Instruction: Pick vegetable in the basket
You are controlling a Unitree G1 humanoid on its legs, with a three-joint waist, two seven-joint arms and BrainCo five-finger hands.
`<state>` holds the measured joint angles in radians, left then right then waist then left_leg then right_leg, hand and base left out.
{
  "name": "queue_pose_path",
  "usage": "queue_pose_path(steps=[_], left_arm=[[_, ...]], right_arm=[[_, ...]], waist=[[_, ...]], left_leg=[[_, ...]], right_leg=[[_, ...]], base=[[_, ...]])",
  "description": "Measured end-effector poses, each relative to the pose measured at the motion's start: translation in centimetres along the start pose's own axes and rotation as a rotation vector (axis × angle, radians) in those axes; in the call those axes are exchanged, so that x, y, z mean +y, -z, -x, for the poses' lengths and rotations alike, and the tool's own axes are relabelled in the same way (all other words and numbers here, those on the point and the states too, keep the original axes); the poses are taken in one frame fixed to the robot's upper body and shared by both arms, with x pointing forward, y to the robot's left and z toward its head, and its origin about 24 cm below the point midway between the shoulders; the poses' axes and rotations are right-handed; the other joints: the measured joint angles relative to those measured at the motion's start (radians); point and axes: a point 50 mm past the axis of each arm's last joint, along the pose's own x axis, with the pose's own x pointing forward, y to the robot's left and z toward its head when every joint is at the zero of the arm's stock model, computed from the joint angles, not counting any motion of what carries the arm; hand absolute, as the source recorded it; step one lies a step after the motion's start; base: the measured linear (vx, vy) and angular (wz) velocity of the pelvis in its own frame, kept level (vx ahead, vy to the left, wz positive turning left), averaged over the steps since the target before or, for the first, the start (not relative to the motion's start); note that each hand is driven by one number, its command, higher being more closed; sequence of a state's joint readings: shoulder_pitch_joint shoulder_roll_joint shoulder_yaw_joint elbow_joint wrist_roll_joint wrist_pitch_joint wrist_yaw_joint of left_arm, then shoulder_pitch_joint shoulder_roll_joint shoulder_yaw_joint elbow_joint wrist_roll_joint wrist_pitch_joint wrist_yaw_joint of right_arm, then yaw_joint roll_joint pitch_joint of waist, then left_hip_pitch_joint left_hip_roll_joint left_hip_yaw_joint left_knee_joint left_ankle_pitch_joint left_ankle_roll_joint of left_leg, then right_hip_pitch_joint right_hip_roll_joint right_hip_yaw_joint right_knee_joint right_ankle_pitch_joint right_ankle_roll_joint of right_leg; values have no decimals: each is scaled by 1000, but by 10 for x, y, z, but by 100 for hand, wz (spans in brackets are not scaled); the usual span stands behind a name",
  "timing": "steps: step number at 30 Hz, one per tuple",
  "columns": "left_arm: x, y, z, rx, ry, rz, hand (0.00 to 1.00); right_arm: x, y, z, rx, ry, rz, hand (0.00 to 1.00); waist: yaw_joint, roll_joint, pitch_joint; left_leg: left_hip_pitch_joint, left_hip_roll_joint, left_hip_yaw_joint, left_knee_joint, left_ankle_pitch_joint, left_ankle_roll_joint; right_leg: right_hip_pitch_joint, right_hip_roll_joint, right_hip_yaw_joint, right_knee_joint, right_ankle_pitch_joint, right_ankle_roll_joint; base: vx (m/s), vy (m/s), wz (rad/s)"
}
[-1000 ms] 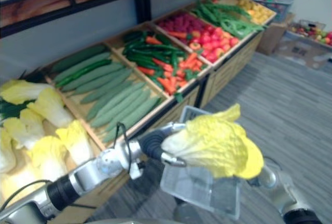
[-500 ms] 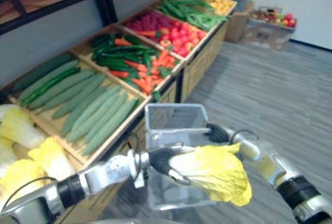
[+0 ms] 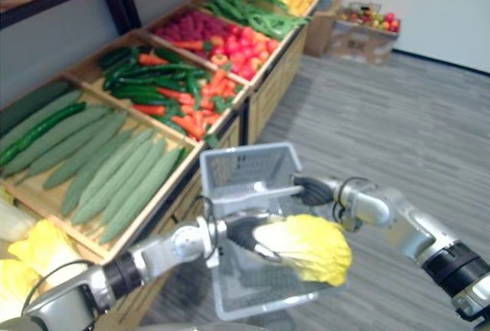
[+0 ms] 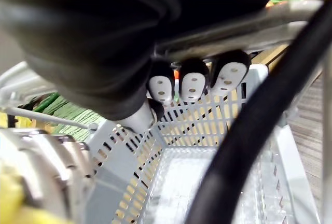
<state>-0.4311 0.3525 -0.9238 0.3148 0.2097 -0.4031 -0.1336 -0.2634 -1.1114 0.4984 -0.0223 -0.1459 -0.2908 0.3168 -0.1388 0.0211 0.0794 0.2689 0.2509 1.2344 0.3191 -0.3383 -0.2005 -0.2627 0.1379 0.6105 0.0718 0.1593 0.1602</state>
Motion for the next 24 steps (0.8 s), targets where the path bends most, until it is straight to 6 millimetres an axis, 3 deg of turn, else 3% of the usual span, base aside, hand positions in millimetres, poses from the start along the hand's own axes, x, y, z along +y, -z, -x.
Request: queue_pose_path(steps=[7,12,13,24], left_arm=[[7,37,14,190,-16,-45,100],[8,44,16,226,-31,-60,100],[8,45,15,230,-35,-57,0],[10,44,6,230,-81,-59,0]], right_arm=[[-7,-13,3,-69,-4,-17,100],[-11,-16,4,-86,2,-21,100],[-11,-16,4,-86,1,-21,100],[-17,-18,11,-83,-11,1,100]], waist=[[-12,-5,18],[-13,-8,24],[-15,-9,25],[-25,-23,37]], left_leg=[[1,0,19,0,-1,-1],[11,-2,41,0,-1,-1],[13,-2,43,0,-1,-1],[14,-6,48,-2,-1,-1]], right_leg=[[-6,5,8,0,0,0],[-5,12,23,1,0,0],[-5,13,26,1,0,0],[-6,14,32,2,0,1]], base=[[25,24,-4],[21,19,-8],[16,16,-9],[1,1,0]])
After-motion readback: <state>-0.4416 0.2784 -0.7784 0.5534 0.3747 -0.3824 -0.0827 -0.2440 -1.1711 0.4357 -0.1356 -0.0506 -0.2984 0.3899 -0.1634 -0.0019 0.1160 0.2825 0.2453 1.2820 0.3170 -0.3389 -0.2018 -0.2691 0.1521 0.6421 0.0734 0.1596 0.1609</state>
